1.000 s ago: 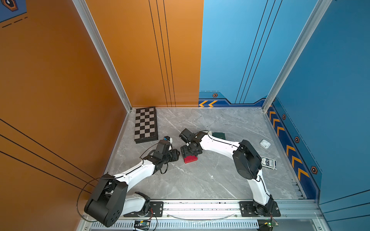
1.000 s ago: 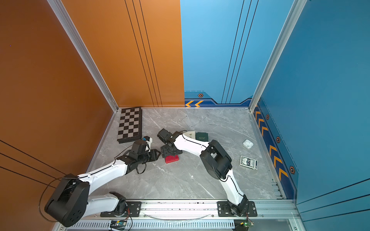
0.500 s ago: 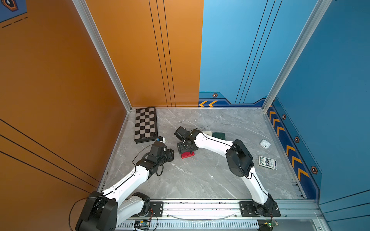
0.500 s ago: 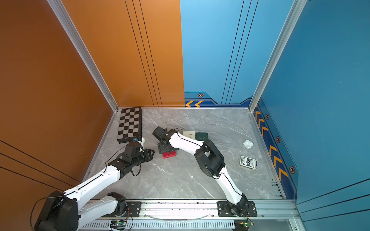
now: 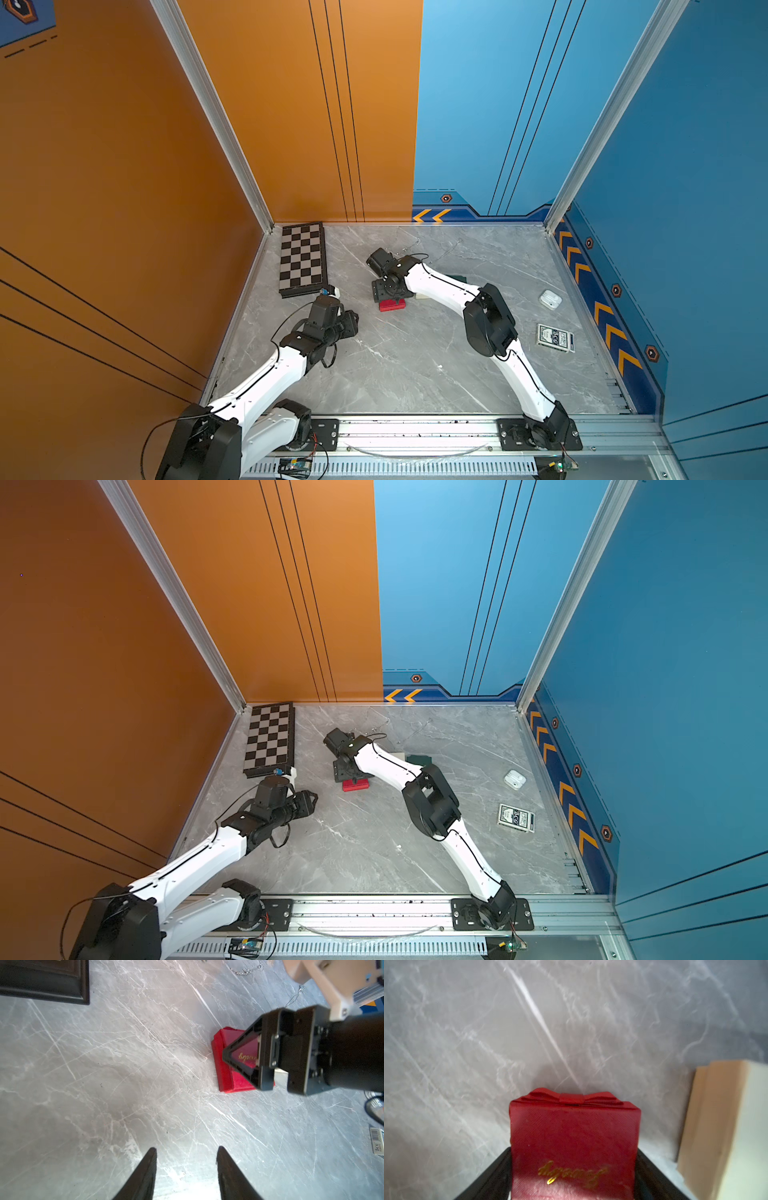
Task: Take the necklace out of the lift-off lid jewelry box
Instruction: Move the jewelry box to the center of the board.
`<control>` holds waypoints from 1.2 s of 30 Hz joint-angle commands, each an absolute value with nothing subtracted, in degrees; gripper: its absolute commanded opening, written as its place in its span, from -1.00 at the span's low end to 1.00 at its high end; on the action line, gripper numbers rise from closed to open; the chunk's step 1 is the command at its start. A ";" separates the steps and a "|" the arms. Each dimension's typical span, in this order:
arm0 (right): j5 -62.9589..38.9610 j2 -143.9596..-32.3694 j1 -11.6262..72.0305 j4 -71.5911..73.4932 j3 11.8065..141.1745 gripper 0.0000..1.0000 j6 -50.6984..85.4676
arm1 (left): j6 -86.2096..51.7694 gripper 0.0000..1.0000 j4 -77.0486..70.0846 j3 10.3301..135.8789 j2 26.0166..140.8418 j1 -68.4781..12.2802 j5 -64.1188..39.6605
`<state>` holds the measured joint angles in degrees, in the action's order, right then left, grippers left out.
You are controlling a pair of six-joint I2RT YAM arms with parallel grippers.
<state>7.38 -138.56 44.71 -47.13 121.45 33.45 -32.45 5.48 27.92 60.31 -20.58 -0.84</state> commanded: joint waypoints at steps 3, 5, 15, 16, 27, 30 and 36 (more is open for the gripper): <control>11.01 -145.77 39.65 -53.68 121.20 0.64 32.97 | -32.26 -0.01 6.49 27.42 59.50 -20.11 -0.87; 10.50 -146.24 38.24 -53.68 122.43 0.65 32.63 | -32.26 -0.01 6.56 27.68 59.59 -20.04 -1.07; 7.67 -147.24 38.37 -53.42 126.27 0.74 32.43 | -32.17 0.05 7.29 28.04 59.45 -20.04 -0.88; 7.75 -146.94 38.48 -53.35 126.51 0.76 32.41 | -32.21 0.07 7.46 28.08 59.41 -20.03 -0.95; 9.55 -140.83 38.84 -52.36 126.83 0.95 31.58 | -32.09 0.30 7.45 27.87 58.24 -20.02 -0.97; 9.86 -138.47 39.18 -52.07 126.76 0.98 31.04 | -31.99 0.33 7.95 27.91 57.44 -20.04 -0.38; 11.34 -133.92 39.73 -51.86 126.35 1.00 29.93 | -31.55 0.42 8.52 27.87 55.81 -20.13 0.00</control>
